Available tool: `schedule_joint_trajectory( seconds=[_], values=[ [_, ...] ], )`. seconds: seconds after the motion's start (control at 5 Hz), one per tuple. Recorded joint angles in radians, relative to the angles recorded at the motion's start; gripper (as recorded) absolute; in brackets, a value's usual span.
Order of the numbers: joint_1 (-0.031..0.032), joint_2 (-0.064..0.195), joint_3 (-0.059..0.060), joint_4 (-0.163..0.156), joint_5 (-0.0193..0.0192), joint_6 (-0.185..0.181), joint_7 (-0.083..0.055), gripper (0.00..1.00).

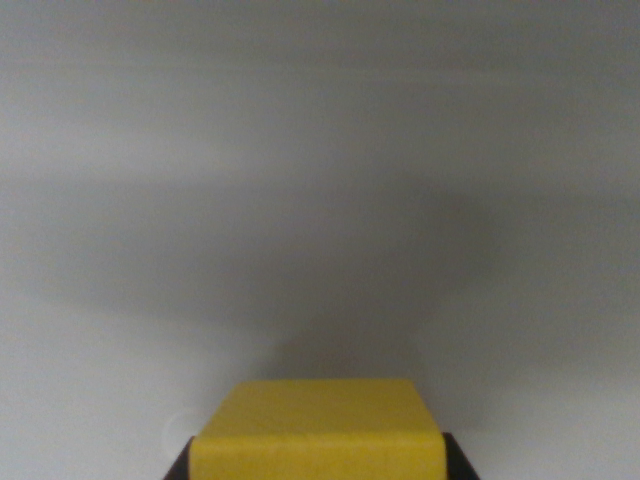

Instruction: Pick yellow cube

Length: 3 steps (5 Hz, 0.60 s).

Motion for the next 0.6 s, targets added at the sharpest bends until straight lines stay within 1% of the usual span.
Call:
schedule_joint_trajectory(
  seconds=[0.2,0.4,0.6],
  values=[
    [-0.0001,-0.009,0.000,0.016,0.0009,0.025,0.000,1.00],
    [-0.0001,-0.009,0.000,0.016,0.0009,0.025,0.000,1.00],
    [-0.0003,-0.020,0.001,0.035,0.0020,0.055,-0.001,1.00]
  ],
)
